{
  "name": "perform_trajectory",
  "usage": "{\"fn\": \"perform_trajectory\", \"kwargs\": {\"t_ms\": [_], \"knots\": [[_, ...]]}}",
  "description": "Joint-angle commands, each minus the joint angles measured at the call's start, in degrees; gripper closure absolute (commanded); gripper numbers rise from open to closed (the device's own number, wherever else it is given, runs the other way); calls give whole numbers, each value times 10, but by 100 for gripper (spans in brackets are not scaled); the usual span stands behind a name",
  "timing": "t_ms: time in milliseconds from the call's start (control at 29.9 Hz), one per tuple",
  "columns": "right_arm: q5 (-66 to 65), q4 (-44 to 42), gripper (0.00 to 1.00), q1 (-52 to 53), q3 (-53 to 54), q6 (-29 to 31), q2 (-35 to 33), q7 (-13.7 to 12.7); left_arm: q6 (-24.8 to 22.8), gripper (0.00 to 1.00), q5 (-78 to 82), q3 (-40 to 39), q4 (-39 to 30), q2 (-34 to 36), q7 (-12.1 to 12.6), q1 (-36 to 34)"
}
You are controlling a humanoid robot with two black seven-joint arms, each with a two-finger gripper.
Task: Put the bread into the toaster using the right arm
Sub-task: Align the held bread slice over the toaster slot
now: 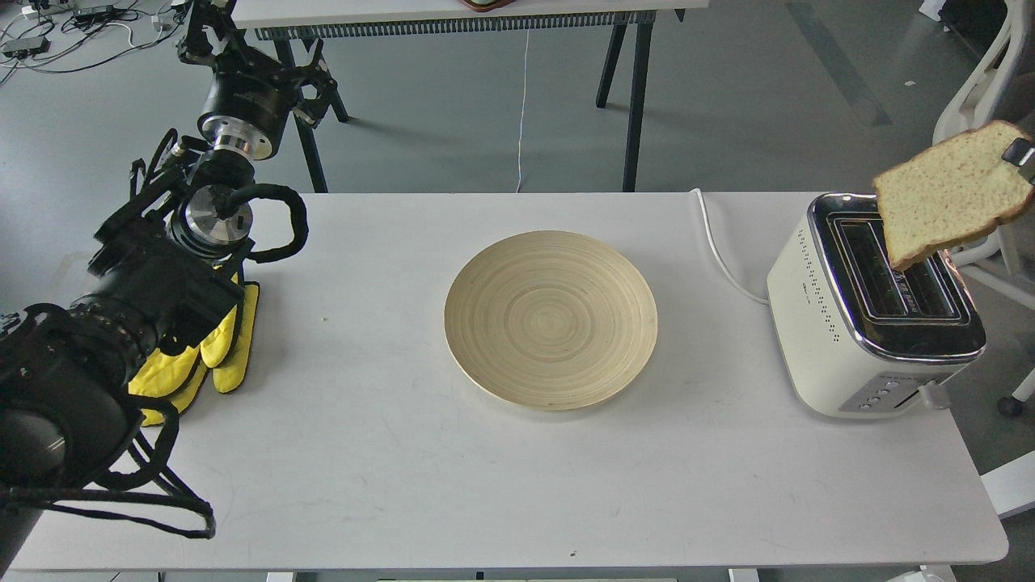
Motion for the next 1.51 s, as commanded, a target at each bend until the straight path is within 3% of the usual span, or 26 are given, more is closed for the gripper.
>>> {"fn": "perform_trajectory", "kwargs": {"t_ms": [0, 401, 1472], "knots": [[-3, -2, 99, -6, -15, -13, 9, 0, 0, 0, 0, 0, 0, 0, 0, 0], [-12, -21, 99, -17, -23, -15, 50, 0, 0, 0, 0, -1, -1, 0, 0, 0], [-46, -26, 97, -27, -23, -14, 23, 6, 0, 0, 0, -1, -1, 0, -1, 1]]}}
